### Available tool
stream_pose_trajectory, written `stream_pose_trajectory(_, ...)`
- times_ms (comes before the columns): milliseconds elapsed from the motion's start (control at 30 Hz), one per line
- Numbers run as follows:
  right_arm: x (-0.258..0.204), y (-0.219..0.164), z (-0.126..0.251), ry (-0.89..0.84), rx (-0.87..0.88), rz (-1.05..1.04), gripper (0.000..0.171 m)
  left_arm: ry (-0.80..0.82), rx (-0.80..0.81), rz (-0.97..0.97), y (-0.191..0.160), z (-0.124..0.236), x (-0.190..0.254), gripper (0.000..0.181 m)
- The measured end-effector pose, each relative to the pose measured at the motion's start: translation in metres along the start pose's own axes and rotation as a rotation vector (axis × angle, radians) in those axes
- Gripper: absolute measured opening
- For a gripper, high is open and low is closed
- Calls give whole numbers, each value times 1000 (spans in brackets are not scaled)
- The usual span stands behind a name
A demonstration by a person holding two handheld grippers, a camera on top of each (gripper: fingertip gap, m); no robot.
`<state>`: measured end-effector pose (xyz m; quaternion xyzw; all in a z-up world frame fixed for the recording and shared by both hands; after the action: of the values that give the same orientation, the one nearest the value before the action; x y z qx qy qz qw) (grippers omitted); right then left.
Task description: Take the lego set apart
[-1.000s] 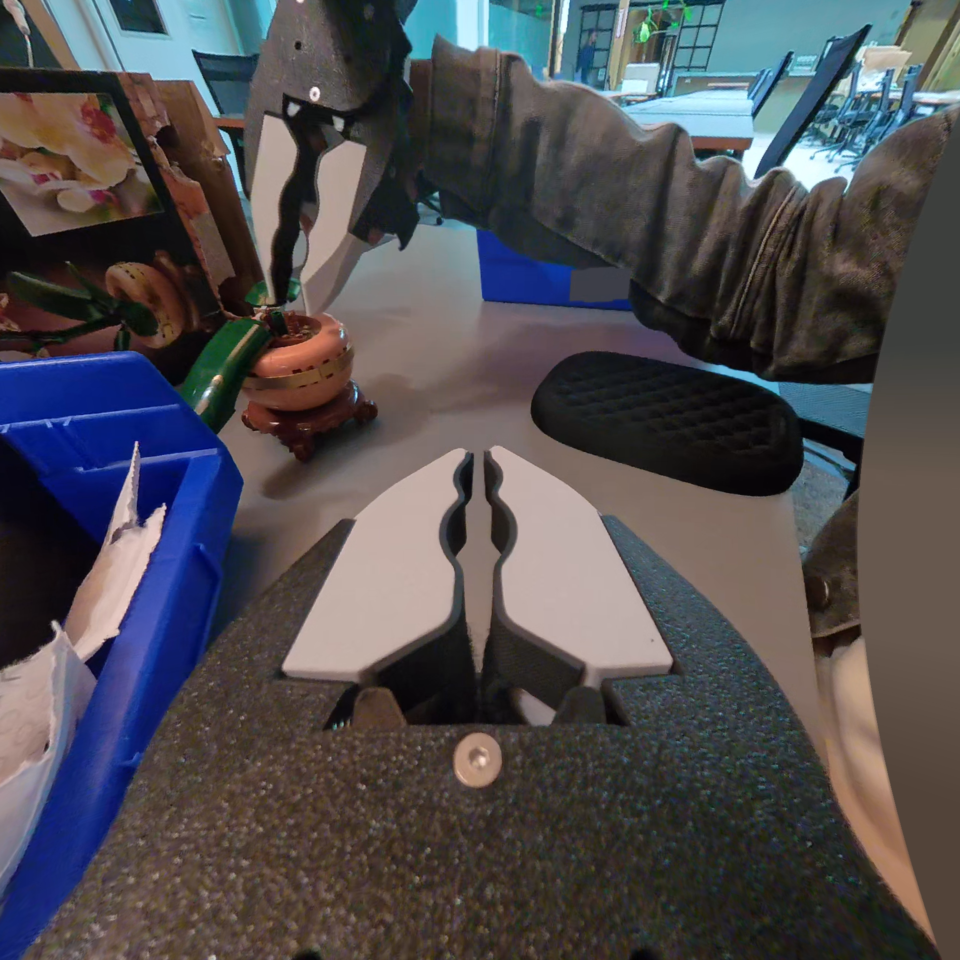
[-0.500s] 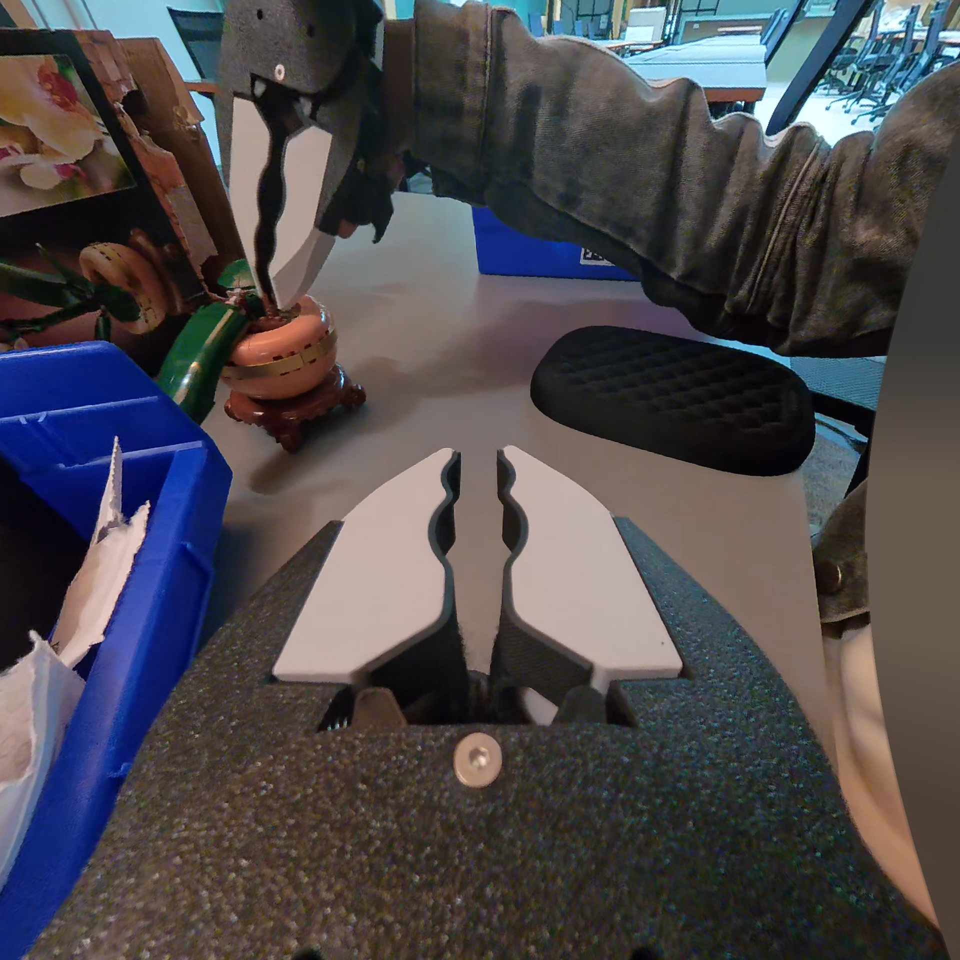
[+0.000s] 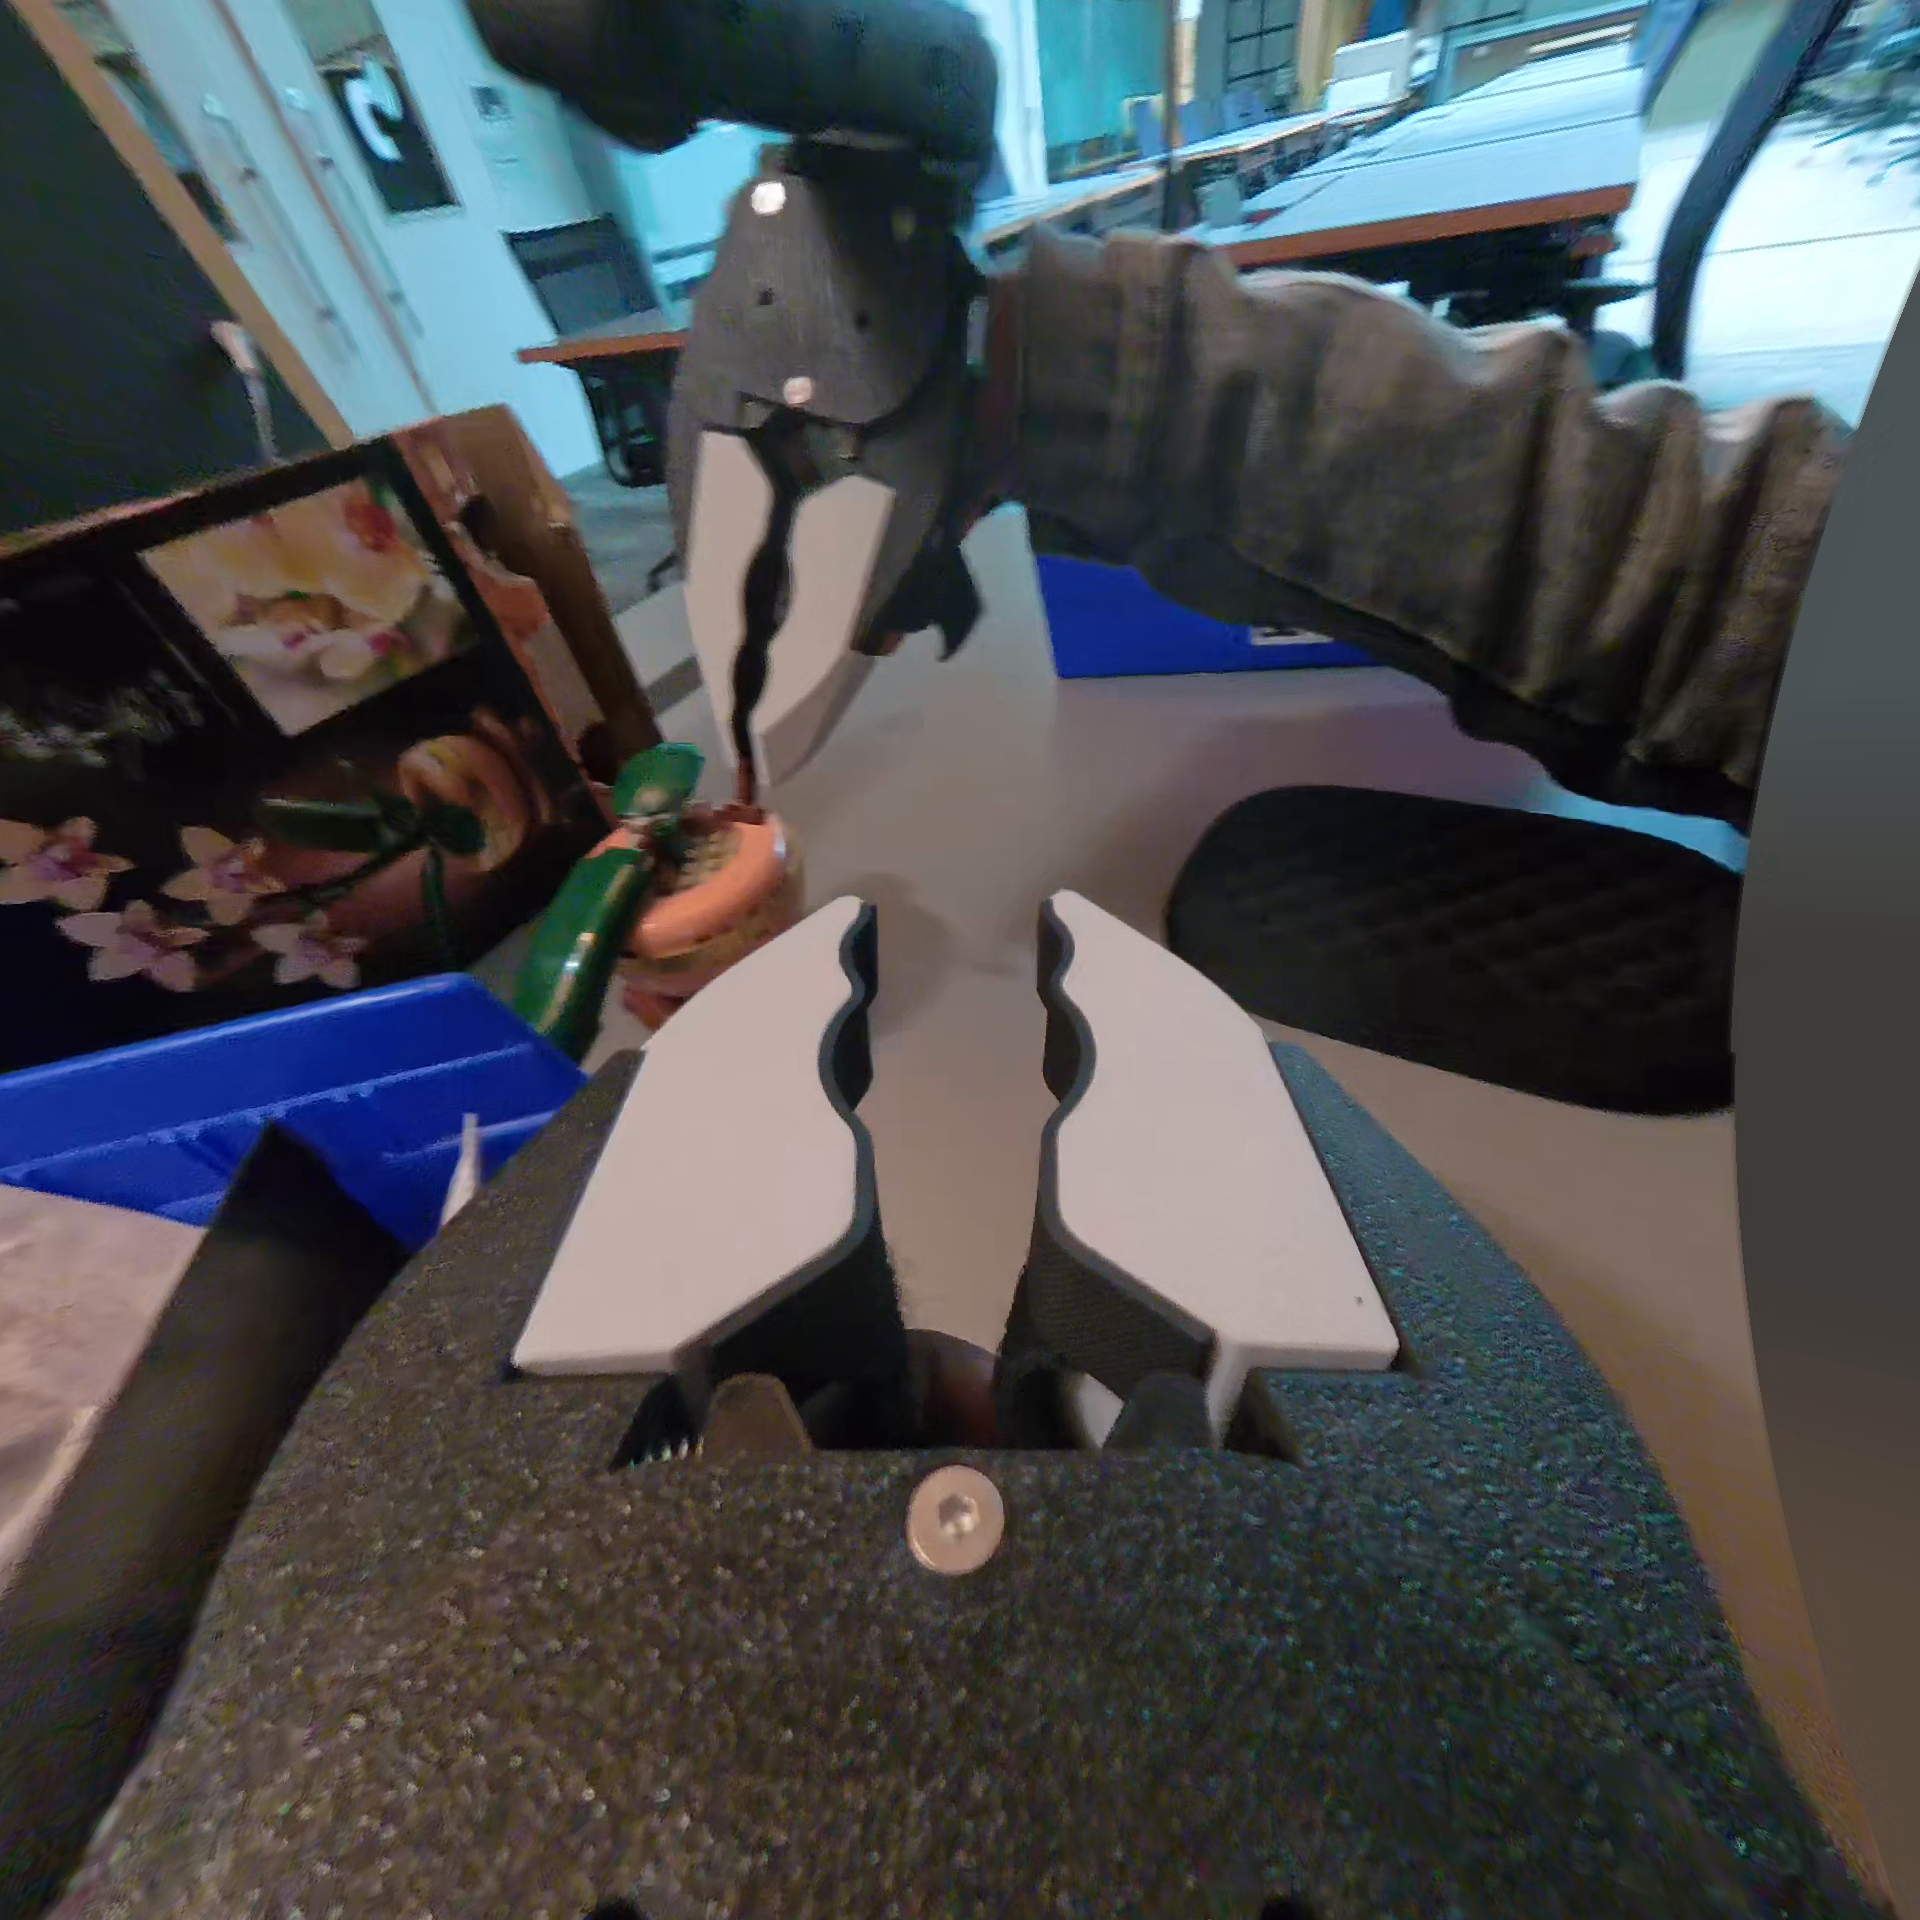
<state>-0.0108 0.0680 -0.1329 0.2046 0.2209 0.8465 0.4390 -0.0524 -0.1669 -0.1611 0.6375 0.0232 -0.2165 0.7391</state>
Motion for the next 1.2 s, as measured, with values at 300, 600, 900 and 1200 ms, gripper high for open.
stream_pose_trajectory(300, -64, 18, 13, -93, 516, 316, 4, 64, 55, 271, -14, -15, -28, 27)
stream_pose_trajectory(600, -91, 21, -2, -431, 640, 484, 4, 68, 207, 297, -12, -4, -34, 23)
stream_pose_trajectory(900, -105, 27, -6, -515, 642, 562, 4, 108, 217, 264, -12, -2, -34, 7)
stream_pose_trajectory(1200, -115, 24, -19, -656, 574, 749, 21, 55, 161, 229, -13, -3, -31, 5)
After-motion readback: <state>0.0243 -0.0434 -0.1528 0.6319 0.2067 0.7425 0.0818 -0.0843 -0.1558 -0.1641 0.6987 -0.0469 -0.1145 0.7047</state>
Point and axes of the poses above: each gripper's, where its closed fingertips meet, z back along the fingers, y out of its top, x = y × z across the jaws, the point moved 10 cm from there along z, back along the fingers, and after that the axes turned 9 degrees about -z, right-handed, at the moved point
